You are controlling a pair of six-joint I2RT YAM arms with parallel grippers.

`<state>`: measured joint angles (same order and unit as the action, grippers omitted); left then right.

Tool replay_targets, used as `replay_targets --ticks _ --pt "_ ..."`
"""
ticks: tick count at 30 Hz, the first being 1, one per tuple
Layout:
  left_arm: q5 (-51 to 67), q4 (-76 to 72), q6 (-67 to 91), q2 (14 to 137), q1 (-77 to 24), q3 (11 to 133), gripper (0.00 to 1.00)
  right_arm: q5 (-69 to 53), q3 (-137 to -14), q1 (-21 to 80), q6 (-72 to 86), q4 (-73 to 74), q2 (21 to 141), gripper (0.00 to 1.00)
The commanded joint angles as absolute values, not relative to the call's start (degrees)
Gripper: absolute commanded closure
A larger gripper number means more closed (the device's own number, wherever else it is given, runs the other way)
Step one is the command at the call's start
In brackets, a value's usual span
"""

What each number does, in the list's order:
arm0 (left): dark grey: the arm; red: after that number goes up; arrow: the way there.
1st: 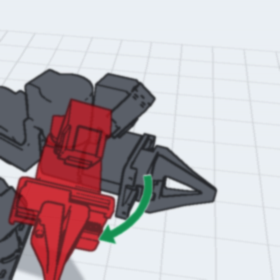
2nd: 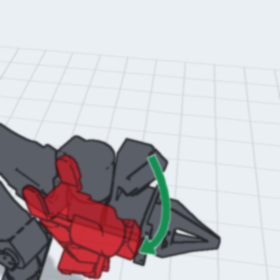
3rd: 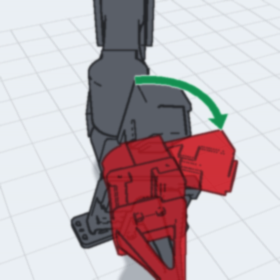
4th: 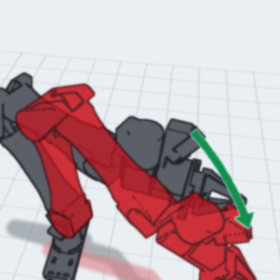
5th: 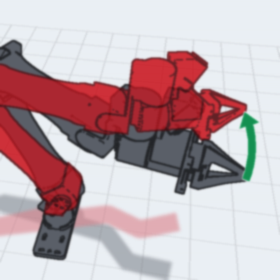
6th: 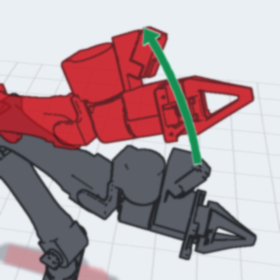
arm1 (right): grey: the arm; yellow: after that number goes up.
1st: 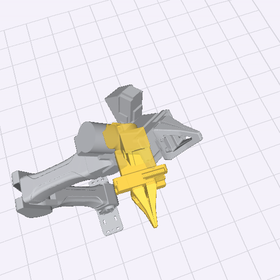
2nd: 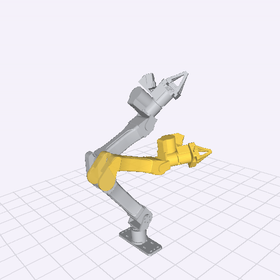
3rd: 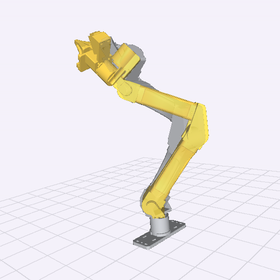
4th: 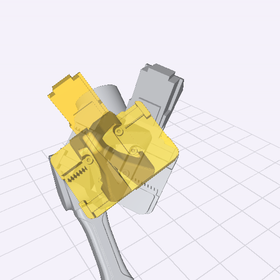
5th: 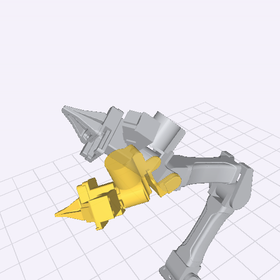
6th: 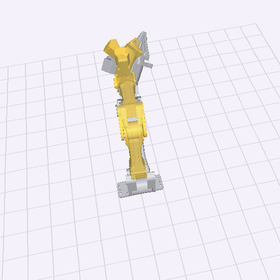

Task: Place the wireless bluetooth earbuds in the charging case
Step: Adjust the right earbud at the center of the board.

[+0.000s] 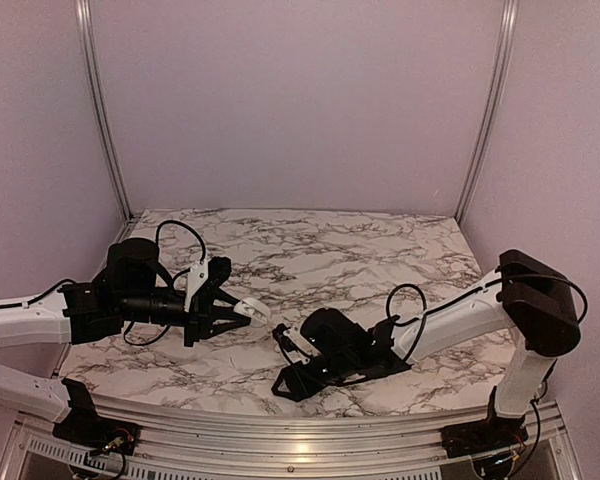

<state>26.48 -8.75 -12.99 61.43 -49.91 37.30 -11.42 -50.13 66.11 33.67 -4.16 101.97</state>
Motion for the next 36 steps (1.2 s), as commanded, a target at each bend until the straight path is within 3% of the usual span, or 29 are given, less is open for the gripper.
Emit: replay_targets --ticks 1,8,19,29,36 --pt "26.9 -10.5 -12.7 60.3 -49.6 36.8 1.0 -15.5 -53.0 68.2 34.8 -6.2 106.1 0.46" --pt "26.9 -10.6 -12.8 60.2 -49.4 36.6 1.0 -15.2 -55.4 68.3 31.3 -7.3 106.5 0.48" --pt "27.1 -10.6 -12.8 60.3 -49.2 36.7 1.0 -7.0 -54.8 68.4 26.7 5.6 96.6 0.54" --pt "26.3 -10.7 -12.6 59.8 -48.7 36.4 1.0 -3.2 -57.5 68.4 28.2 5.5 101.7 0.67" --pt "26.6 -10.7 -12.4 59.7 -48.5 36.3 1.0 -0.3 -61.4 68.3 21.2 6.1 105.1 0.63"
